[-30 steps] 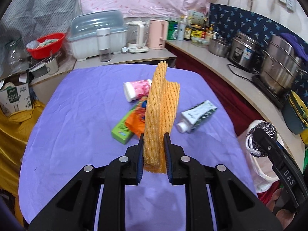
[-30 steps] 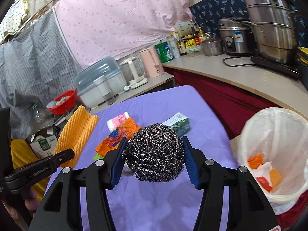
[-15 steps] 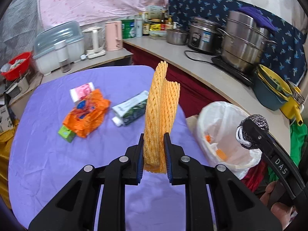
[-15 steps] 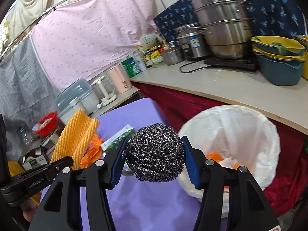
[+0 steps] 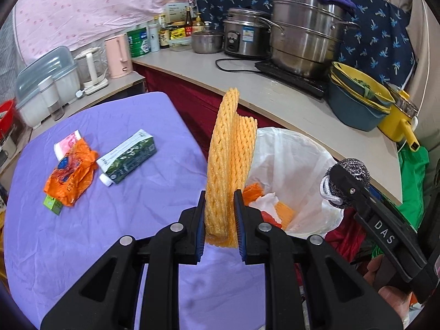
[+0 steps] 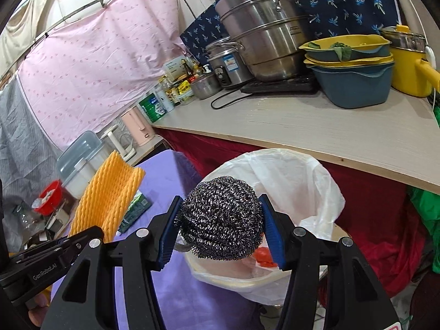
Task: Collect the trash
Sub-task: 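Carry the foam sleeve and steel wool in both grippers over the bin, then open both grippers to drop the foam sleeve and steel wool into the bin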
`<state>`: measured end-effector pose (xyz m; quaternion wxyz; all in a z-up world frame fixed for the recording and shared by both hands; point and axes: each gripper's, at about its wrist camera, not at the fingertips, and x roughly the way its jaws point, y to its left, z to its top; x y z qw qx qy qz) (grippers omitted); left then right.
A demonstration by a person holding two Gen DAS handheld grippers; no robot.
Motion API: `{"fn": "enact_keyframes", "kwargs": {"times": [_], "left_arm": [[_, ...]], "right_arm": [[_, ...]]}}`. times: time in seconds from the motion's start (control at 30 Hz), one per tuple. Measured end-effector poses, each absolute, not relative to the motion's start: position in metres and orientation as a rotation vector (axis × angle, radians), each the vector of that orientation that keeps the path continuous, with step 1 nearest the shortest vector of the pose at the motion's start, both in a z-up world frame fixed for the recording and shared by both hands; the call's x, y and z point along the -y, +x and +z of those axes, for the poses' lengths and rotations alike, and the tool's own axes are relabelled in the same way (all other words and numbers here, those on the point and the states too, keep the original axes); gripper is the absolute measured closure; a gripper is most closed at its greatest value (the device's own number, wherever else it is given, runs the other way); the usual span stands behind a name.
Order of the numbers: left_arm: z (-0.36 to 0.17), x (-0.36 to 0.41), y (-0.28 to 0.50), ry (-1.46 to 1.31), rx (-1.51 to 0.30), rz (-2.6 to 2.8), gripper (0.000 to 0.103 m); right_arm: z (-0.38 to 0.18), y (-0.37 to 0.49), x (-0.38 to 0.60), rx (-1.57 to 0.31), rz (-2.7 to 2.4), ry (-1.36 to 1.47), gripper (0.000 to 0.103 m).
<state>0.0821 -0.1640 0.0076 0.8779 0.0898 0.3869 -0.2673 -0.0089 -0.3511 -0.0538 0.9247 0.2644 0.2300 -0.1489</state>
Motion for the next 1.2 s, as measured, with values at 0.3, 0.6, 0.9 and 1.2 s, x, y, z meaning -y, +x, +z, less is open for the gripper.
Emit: {"fn": "enact_keyframes", "kwargs": {"times": [0.3, 0.6, 0.9, 1.2], "left_arm": [[-0.004, 0.195, 0.081, 0.229, -0.83, -0.578, 0.085], [-0.017, 0.213, 0.086, 0.258, -0.859, -0.578, 0.085], [-0.025, 0.218, 0.094, 0.265, -0.878, -0.57, 0.085], [-0.035, 0.226, 0.099, 0.26, -0.901, -0.575, 0.085]], "right_arm": [[-0.063, -0.01, 0.373, -0.489, -0.326, 0.548, 0.049], [-0.071, -0.005, 0.382, -0.502, -0.325, 0.565, 0.049], [-0.074, -0.001, 0.383, -0.512, -0.322, 0.57, 0.049], [-0.082, 0.004, 0.387, -0.535, -0.341, 0.567, 0.049]]}}
